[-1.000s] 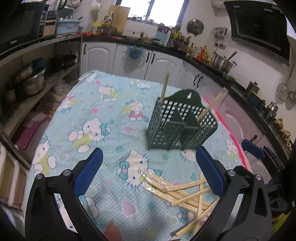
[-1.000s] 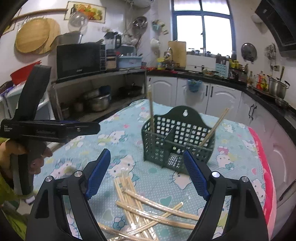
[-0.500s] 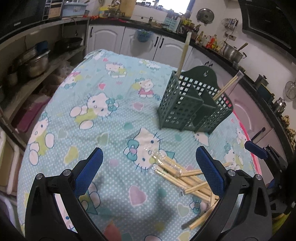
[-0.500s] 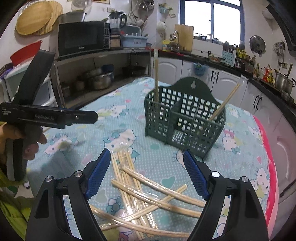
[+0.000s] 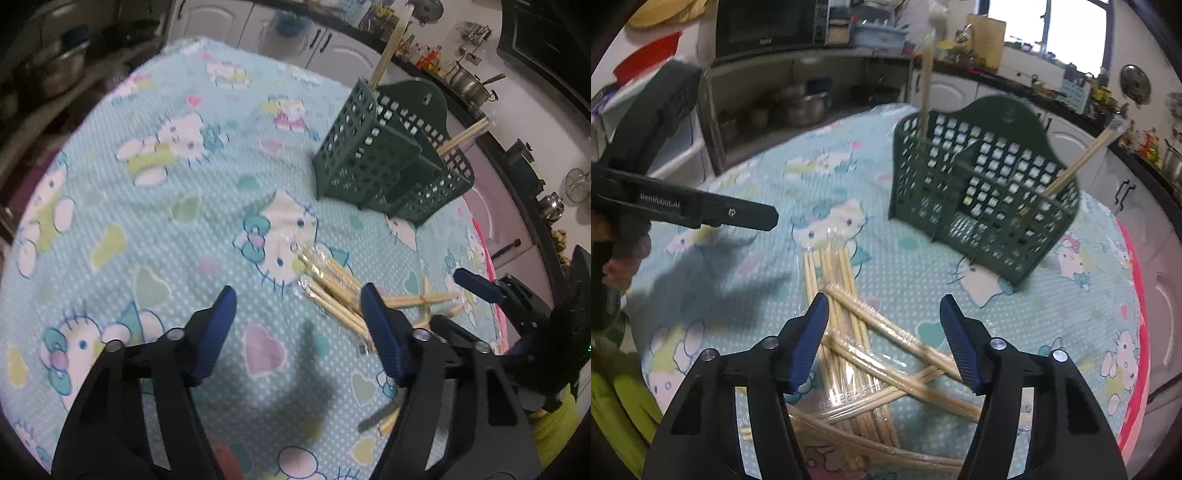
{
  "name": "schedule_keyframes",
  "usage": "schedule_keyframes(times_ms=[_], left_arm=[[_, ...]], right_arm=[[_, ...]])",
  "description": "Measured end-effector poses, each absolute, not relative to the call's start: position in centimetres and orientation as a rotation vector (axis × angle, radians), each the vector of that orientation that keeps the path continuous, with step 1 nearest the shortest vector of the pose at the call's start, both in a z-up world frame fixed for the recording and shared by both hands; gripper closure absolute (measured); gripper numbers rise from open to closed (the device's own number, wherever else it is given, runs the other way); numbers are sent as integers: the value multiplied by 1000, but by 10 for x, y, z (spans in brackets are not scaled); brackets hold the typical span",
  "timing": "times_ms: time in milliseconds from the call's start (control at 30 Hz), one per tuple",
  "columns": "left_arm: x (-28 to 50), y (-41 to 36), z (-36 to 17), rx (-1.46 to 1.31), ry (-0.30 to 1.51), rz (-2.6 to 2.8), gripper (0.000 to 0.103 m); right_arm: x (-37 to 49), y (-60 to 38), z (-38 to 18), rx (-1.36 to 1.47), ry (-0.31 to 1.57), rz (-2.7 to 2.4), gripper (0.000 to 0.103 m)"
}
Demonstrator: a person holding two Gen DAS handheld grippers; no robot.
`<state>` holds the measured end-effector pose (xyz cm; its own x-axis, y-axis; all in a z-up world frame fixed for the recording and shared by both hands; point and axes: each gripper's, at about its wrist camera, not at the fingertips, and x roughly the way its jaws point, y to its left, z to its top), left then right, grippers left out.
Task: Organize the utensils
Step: 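Move the open right gripper back down to the chopstick pile, then close the right gripper on another wrapped chopstick from the pile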
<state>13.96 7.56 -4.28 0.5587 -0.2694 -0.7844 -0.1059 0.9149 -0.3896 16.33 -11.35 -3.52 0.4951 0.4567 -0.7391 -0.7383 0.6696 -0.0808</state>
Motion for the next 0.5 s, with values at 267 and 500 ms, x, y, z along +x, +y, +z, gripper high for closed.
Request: schedule_keyframes(times_ms=[267,500], left_arm=[[144,69,-59,-482,1049,-158,64],[154,65,-73,-543,1099,-188,71]], right_arm=[[166,-98,-51,-477,799,788,55],[175,-87,-62,-529,835,805,58]])
